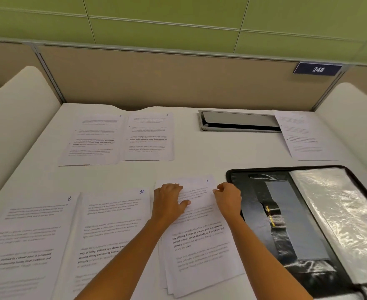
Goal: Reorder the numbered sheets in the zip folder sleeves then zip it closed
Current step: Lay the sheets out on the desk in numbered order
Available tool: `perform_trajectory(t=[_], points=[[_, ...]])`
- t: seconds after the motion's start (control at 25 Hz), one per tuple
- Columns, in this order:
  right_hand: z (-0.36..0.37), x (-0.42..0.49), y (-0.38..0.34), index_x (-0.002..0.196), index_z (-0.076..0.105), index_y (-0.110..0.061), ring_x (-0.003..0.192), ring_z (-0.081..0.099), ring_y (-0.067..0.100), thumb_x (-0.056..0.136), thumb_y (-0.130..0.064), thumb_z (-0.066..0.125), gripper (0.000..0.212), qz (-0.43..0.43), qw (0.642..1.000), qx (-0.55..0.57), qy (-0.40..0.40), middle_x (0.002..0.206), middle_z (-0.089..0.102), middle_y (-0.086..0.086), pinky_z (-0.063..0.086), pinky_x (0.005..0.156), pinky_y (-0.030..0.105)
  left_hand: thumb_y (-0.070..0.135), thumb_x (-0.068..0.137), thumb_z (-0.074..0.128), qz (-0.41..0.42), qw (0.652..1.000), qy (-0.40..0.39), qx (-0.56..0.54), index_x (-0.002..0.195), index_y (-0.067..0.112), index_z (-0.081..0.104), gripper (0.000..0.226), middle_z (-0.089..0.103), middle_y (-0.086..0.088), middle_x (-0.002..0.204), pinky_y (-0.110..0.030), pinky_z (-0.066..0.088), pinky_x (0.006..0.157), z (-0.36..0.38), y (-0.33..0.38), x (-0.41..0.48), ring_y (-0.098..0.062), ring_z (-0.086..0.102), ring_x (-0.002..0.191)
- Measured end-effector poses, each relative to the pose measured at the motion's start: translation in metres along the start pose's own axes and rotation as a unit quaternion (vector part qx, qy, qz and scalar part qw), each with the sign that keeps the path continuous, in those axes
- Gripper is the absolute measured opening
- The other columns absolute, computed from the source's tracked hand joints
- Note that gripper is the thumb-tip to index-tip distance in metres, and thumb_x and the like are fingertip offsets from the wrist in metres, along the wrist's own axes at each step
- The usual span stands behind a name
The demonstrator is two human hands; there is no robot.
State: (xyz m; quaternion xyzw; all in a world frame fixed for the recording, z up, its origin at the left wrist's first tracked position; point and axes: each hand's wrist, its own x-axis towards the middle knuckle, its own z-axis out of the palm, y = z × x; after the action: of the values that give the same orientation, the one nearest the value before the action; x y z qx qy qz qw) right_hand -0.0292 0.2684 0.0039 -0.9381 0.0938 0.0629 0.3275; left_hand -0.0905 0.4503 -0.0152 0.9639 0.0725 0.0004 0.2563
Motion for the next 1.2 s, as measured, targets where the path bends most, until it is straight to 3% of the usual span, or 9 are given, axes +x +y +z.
perform_trajectory(t=[0.16, 0.36, 0.64, 1.2], points=[[0.003, -0.008, 0.021, 0.121, 0.061, -0.006, 0.104, 0.06, 0.024, 0.091, -0.026, 0.066, 0.037, -0.005, 0.999, -0.031, -0.007, 0.118, 0.063, 0.011, 0.045, 0.08, 0.027, 0.069, 0.08, 0.056, 0.016, 0.997, -0.046, 0.055, 0.147, 0.025, 0.036, 0.083, 0.024, 0.003, 0.158, -0.039, 0.008, 0.116, 0.02, 0.008, -0.011, -0.018, 0.012, 0.147], [0.007, -0.013, 0.024, 0.119, 0.058, -0.007, 0.099, 0.06, 0.022, 0.091, -0.023, 0.066, 0.034, -0.005, 0.999, -0.046, -0.02, 0.113, 0.061, 0.009, 0.04, 0.072, 0.024, 0.074, 0.078, 0.054, 0.008, 0.993, -0.082, 0.084, 0.152, 0.027, 0.021, 0.094, 0.005, 0.003, 0.162, -0.044, 0.0, 0.119, 0.028, 0.013, -0.017, -0.018, -0.001, 0.149], [0.006, -0.013, 0.018, 0.091, 0.055, -0.011, 0.077, 0.055, 0.014, 0.093, -0.016, 0.062, 0.008, -0.009, 0.999, -0.032, -0.002, 0.096, 0.063, 0.006, 0.041, 0.064, 0.022, 0.074, 0.078, 0.052, 0.001, 0.993, -0.083, 0.085, 0.153, 0.028, 0.019, 0.094, 0.003, 0.004, 0.162, -0.045, 0.001, 0.119, 0.027, 0.013, -0.017, -0.017, -0.001, 0.149], [-0.009, -0.007, 0.023, 0.095, 0.062, -0.009, 0.079, 0.06, 0.016, 0.094, -0.017, 0.06, 0.008, -0.033, 0.997, 0.072, 0.016, 0.087, 0.06, -0.001, 0.049, 0.067, 0.028, 0.069, 0.08, 0.055, -0.02, 0.998, -0.044, 0.049, 0.15, 0.027, 0.027, 0.087, 0.012, 0.004, 0.161, -0.042, 0.004, 0.119, 0.025, 0.012, -0.012, -0.017, 0.006, 0.148]])
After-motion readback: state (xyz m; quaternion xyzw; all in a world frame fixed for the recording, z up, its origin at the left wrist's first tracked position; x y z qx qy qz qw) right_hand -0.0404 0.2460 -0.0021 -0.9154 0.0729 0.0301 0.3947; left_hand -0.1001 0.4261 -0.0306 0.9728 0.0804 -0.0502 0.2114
